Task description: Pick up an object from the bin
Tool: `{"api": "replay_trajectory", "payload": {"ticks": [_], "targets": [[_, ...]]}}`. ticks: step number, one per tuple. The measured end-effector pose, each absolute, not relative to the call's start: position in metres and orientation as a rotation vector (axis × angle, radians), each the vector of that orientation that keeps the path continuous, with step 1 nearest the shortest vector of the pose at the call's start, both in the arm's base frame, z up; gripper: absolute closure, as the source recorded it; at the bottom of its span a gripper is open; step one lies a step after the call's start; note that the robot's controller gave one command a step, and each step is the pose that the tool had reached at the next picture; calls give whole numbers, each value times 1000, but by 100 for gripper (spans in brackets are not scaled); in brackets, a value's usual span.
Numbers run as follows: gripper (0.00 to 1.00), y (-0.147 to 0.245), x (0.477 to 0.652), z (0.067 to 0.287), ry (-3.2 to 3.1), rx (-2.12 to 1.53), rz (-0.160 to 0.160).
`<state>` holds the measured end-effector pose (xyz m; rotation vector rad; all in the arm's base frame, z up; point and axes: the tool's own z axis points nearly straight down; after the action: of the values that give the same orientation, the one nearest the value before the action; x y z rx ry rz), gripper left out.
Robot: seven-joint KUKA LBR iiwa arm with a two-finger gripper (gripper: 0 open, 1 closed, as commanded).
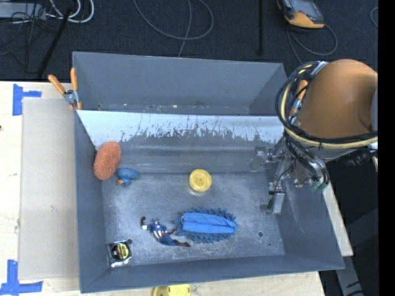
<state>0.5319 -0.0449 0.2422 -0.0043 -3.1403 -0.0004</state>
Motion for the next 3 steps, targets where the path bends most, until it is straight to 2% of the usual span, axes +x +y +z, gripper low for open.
{"api": "replay_trajectory", "payload": {"ticks": [1,2,3], "targets": [[0,-38,522,221,-3153,-27,2],[0,-11,509,158,-3138,-205,0],[0,-4,506,143,-3132,-243,-1]]}}
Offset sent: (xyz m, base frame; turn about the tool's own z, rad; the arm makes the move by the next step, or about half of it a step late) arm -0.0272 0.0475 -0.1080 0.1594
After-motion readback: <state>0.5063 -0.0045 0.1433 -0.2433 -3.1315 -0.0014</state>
